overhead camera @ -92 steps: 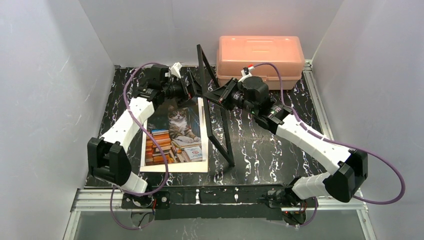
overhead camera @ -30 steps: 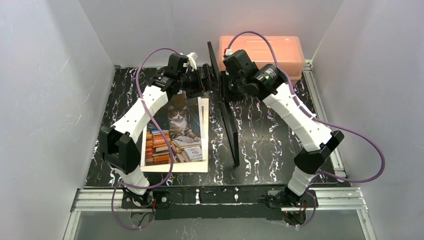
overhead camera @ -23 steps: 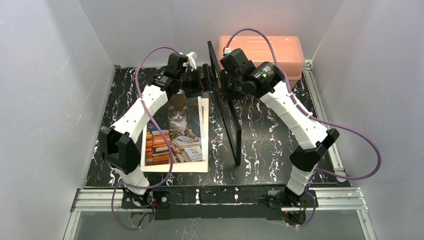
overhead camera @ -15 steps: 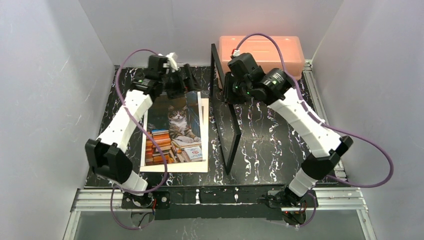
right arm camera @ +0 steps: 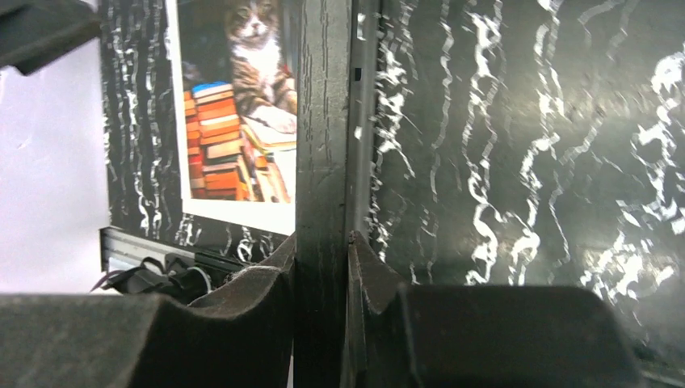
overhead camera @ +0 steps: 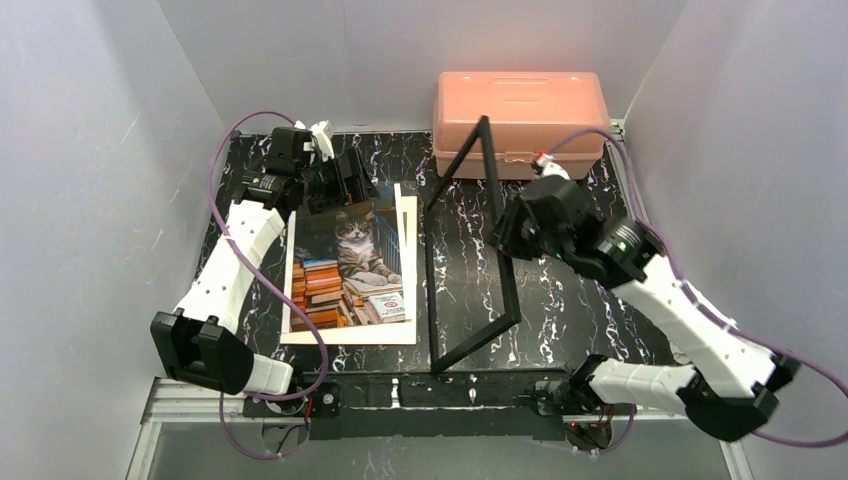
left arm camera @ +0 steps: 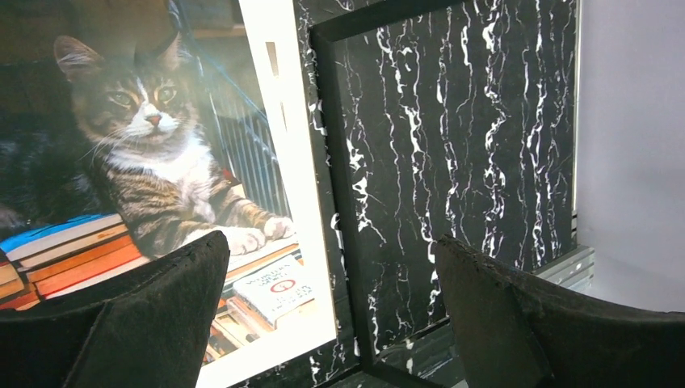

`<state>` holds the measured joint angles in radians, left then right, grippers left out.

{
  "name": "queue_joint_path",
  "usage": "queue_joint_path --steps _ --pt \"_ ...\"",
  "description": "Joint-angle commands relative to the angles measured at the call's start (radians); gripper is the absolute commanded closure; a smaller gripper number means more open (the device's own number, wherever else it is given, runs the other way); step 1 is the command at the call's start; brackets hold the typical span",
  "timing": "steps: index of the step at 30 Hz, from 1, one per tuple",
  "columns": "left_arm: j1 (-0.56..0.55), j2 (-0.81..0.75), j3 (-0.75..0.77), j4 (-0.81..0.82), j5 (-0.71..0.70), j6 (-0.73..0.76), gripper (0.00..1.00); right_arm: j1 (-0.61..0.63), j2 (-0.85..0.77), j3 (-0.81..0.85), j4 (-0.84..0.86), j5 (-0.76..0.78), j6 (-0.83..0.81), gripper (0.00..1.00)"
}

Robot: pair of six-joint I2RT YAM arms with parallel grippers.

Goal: Put the photo into the frame

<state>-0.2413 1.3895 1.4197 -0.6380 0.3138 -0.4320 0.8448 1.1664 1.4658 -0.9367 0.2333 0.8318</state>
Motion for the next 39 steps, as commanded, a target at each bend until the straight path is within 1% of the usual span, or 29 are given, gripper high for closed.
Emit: queue_joint_path --steps 1,5,9,16,18,19,20,25,29,33,36,39 --pt "0.0 -0.028 -0.008 -0.03 0.001 0.061 0.02 0.0 -0.173 -0.176 0.06 0.136 0.076 0.97" --pt "0.0 -0.018 -0.002 -0.046 0.018 0.079 0.02 0.0 -0.28 -0.299 0.071 0.205 0.062 0.92" --pt "0.008 -0.014 -0.005 -0.058 0.031 0.093 0.02 0.0 -0.335 -0.372 0.084 0.269 0.006 0.89" --pt "0.028 -0.017 -0.021 -0.06 0.048 0.106 0.02 0.0 -0.348 -0.443 0.085 0.374 -0.095 0.81" --pt "0.03 -0.018 -0.028 -0.06 0.051 0.109 0.02 0.0 -0.331 -0.464 0.087 0.403 -0.109 0.76" --pt "0.03 -0.018 -0.03 -0.061 0.051 0.111 0.02 0.0 -0.322 -0.476 0.089 0.415 -0.114 0.72" --pt "0.031 -0.019 -0.032 -0.061 0.052 0.113 0.02 0.0 -0.313 -0.489 0.094 0.426 -0.122 0.71" --pt "0.034 -0.026 -0.053 -0.057 0.051 0.136 0.02 -0.001 -0.289 -0.542 0.097 0.509 -0.106 0.7" --pt "0.036 -0.024 -0.072 -0.052 0.054 0.153 0.02 -0.002 -0.322 -0.586 0.113 0.579 -0.104 0.7" --pt "0.036 -0.013 -0.09 -0.049 0.06 0.169 0.02 -0.002 -0.362 -0.62 0.132 0.599 -0.131 0.68" --pt "0.036 -0.005 -0.115 -0.034 0.064 0.179 0.02 -0.001 -0.379 -0.639 0.157 0.582 -0.163 0.62" --pt "0.036 0.009 -0.148 -0.005 0.076 0.185 0.02 -0.001 -0.373 -0.633 0.162 0.577 -0.158 0.52"
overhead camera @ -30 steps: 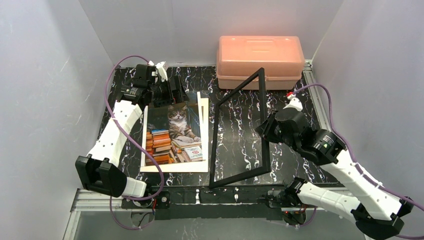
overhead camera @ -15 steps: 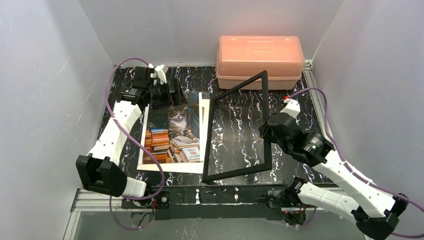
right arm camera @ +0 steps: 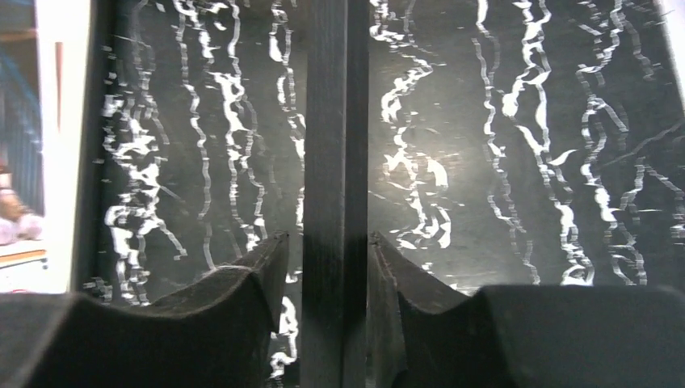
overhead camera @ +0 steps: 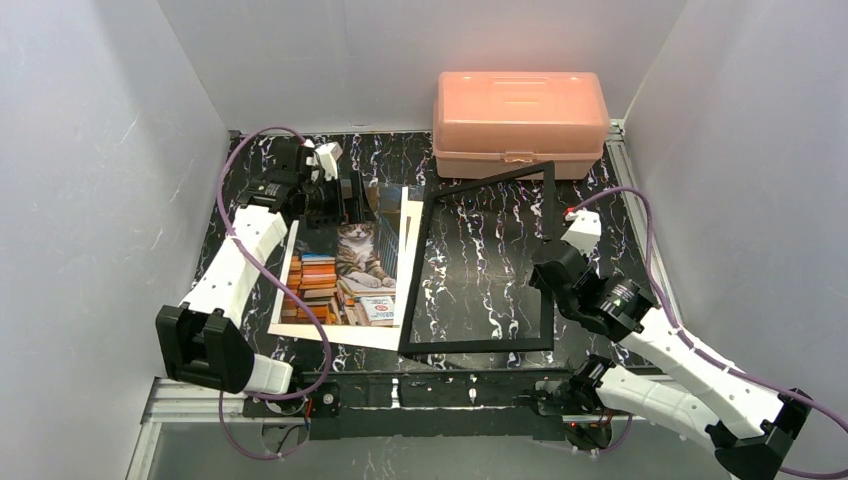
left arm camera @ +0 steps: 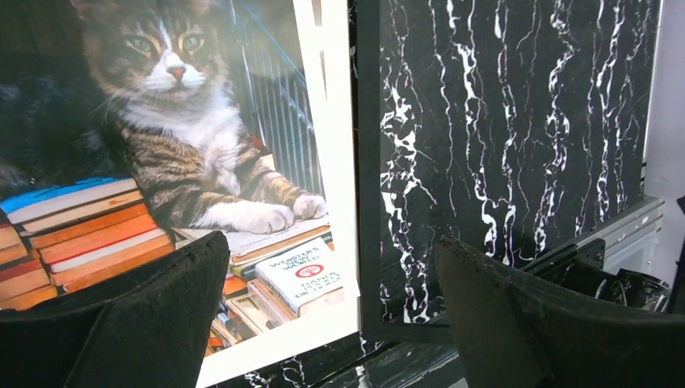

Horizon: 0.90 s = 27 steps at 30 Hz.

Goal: Put the photo into the frame

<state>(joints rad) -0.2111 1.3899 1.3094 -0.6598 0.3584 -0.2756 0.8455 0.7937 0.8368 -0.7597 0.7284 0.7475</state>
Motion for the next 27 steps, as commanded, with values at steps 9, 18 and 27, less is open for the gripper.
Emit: queue_joint_path --steps 9,18,27 --pt "0.006 0.065 -0.068 0.056 0.04 0.04 0.03 -0.002 0.018 -0.023 -0.026 0.086 0.0 0.46" --pt "0.006 0.063 -0.07 0.053 0.047 0.051 0.04 -0.004 0.086 0.037 -0.058 0.128 0.073 0.37" --pt "0.007 0.098 -0.009 -0.002 0.075 0.052 0.04 -0.055 0.311 0.05 0.083 -0.026 0.038 0.29"
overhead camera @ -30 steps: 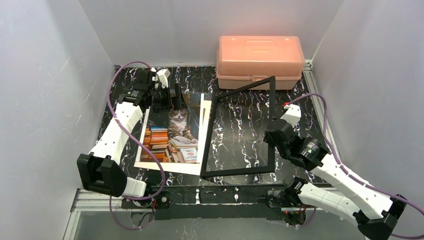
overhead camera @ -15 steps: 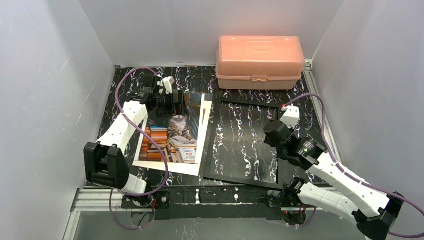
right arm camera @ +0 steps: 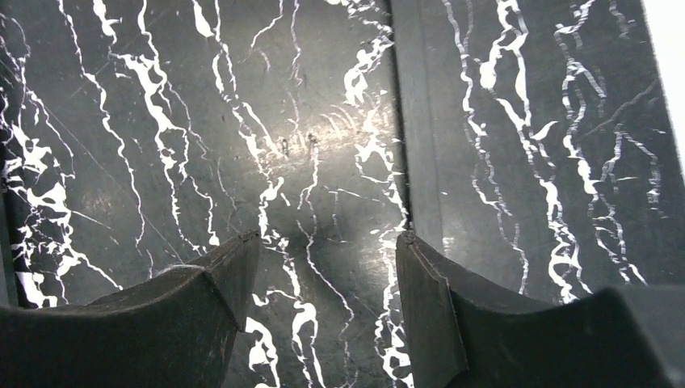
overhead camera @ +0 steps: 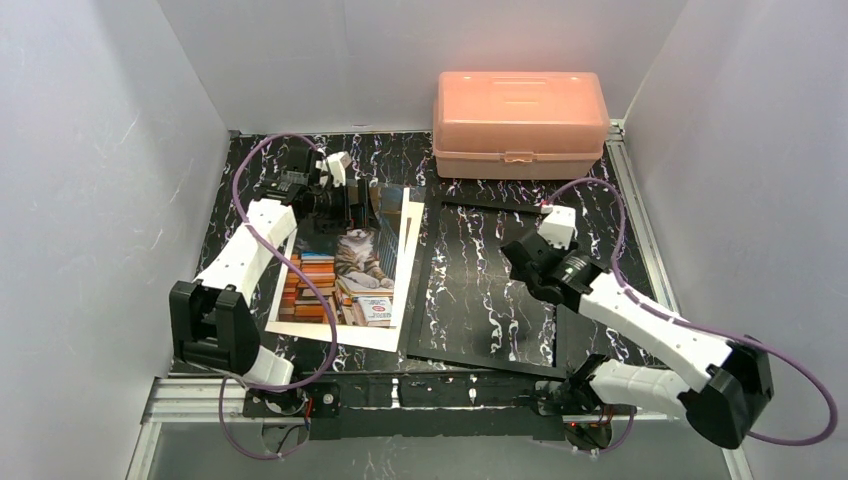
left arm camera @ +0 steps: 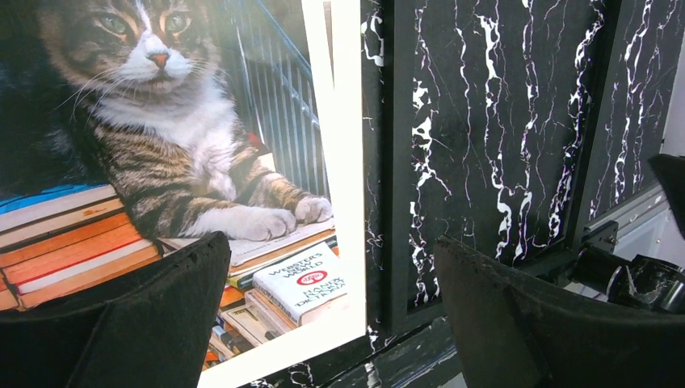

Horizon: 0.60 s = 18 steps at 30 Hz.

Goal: Put the photo into the frame

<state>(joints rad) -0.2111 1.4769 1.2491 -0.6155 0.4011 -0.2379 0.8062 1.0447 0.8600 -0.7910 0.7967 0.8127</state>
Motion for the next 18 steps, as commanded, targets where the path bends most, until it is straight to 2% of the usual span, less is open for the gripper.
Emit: queue_joint_path --steps 1,8,14,18 --pt "0.007 0.016 0.06 -0.054 0.037 0.015 0.04 -0.016 0.084 0.029 0.139 -0.137 -0.037 0.28" --pt "0.019 0.019 0.094 -0.08 0.072 0.013 0.04 0.02 0.173 -0.025 0.301 -0.337 -0.006 0.25" --pt "0.058 0.034 0.11 -0.099 0.092 0.01 0.04 0.162 0.246 -0.017 0.428 -0.335 0.07 0.19" --pt "0.12 0.042 0.124 -0.127 0.115 0.011 0.03 0.252 0.44 0.07 0.516 -0.335 0.089 0.17"
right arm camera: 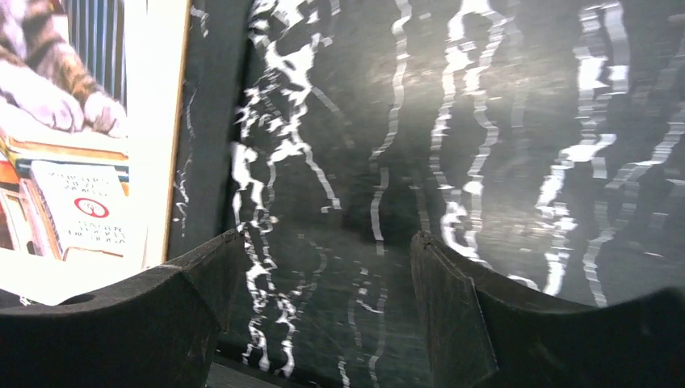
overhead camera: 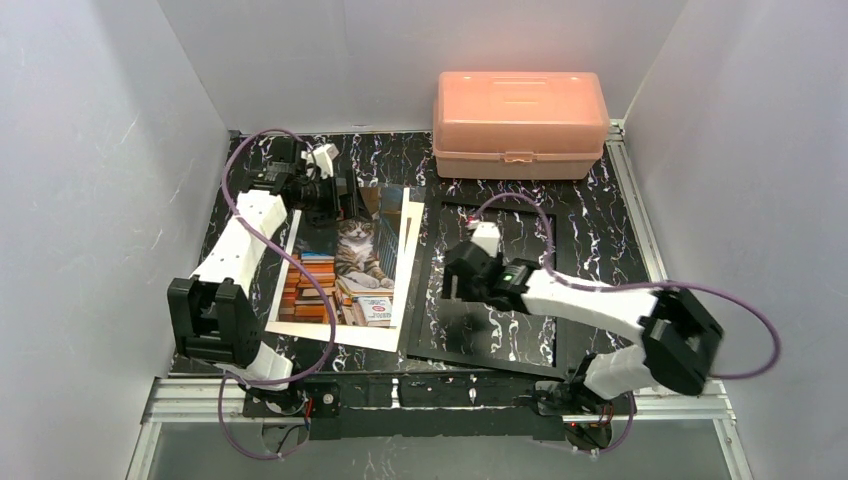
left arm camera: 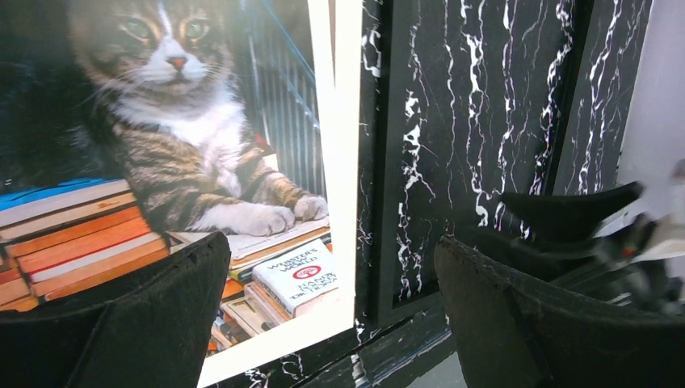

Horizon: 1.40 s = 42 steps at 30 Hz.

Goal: Put the photo into the frame

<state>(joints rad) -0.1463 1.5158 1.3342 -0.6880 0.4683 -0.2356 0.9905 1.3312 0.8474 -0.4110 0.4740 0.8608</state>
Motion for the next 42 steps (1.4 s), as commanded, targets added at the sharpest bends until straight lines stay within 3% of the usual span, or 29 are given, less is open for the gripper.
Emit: queue_joint_path --steps 1,5,12,18,24,28,30,37,42 --pt "0.071 0.002 0.042 -0.063 0.053 0.012 0.03 0.085 0.206 0.115 0.137 -0.007 0.049 0.17" --pt "0.117 -0.025 0.041 -0.098 0.058 0.042 0.03 0.135 0.367 0.233 0.118 0.027 0.06 0.14" --pt "0.176 -0.061 0.03 -0.128 0.076 0.067 0.03 0.156 0.486 0.317 0.121 0.046 0.099 0.15" --pt "0.201 -0.069 0.043 -0.148 0.084 0.083 0.03 0.17 0.566 0.379 0.055 0.069 0.139 0.31" --pt "0.221 -0.084 0.053 -0.182 0.087 0.099 0.03 0.188 0.629 0.476 -0.047 0.102 0.157 0.61" --pt "0.225 -0.105 0.052 -0.196 0.09 0.105 0.03 0.191 0.584 0.538 -0.092 0.136 0.153 0.9" --pt "0.226 -0.112 0.054 -0.205 0.095 0.105 0.03 0.191 0.537 0.584 -0.111 0.145 0.139 0.98" --pt "0.225 -0.146 0.004 -0.183 0.122 0.064 0.03 0.19 0.321 0.673 -0.105 0.087 0.076 0.99" --pt "0.226 -0.155 -0.026 -0.153 0.169 0.011 0.02 0.191 0.129 0.589 -0.056 0.07 0.122 0.99"
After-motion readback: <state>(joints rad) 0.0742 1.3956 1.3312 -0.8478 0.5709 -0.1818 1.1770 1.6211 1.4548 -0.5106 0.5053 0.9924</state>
